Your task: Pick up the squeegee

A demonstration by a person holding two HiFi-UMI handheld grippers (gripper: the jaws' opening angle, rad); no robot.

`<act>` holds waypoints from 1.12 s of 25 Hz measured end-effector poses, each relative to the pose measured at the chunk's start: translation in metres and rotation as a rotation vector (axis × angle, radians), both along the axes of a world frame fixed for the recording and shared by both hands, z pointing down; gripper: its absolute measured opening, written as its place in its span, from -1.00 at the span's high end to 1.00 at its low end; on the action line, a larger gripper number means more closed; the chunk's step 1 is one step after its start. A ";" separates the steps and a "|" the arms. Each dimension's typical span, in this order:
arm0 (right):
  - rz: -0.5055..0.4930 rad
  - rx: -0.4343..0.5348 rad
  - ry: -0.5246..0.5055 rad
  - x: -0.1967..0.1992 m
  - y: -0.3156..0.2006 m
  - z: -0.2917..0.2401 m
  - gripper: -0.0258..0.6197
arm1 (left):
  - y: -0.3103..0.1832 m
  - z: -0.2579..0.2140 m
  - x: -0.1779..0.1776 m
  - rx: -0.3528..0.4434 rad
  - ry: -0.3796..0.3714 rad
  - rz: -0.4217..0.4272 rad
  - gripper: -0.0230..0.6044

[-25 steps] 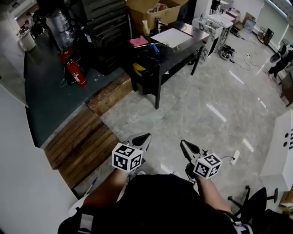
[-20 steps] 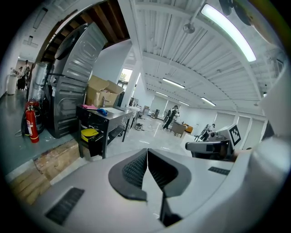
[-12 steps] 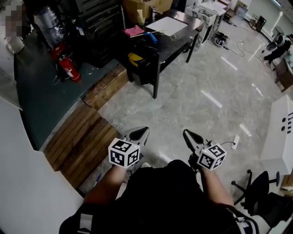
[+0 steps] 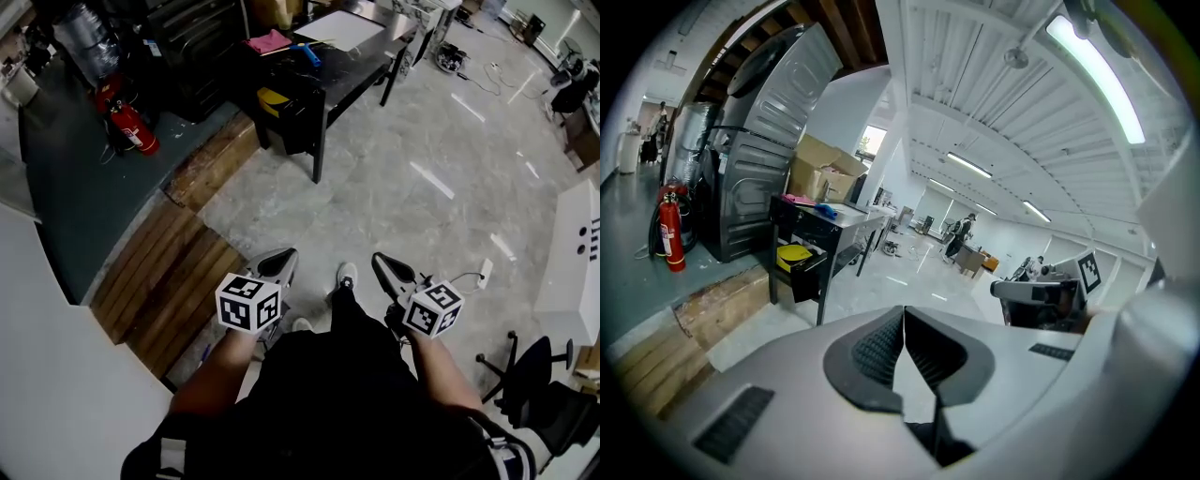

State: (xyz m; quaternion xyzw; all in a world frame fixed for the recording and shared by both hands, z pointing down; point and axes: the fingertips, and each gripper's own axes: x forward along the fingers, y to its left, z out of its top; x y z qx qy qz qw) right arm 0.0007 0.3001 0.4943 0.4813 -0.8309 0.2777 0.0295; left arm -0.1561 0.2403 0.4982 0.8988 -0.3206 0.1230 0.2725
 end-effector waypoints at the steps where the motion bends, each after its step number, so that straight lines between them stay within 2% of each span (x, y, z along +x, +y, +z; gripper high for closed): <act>1: -0.005 -0.001 -0.006 0.002 -0.005 0.002 0.89 | -0.004 0.000 0.002 -0.001 0.006 -0.003 0.87; 5: -0.024 -0.006 -0.020 0.011 -0.035 0.009 0.89 | -0.025 -0.002 0.011 -0.018 0.022 -0.031 0.87; 10: -0.049 -0.002 -0.051 0.021 -0.081 0.007 0.89 | -0.057 -0.001 0.022 -0.026 -0.010 -0.054 0.87; 19: -0.066 -0.024 -0.064 0.066 -0.146 0.011 0.89 | -0.126 -0.017 0.084 0.009 -0.031 -0.030 0.87; 28: -0.053 -0.036 -0.106 0.109 -0.188 0.017 0.89 | -0.160 -0.009 0.125 -0.017 -0.076 -0.031 0.87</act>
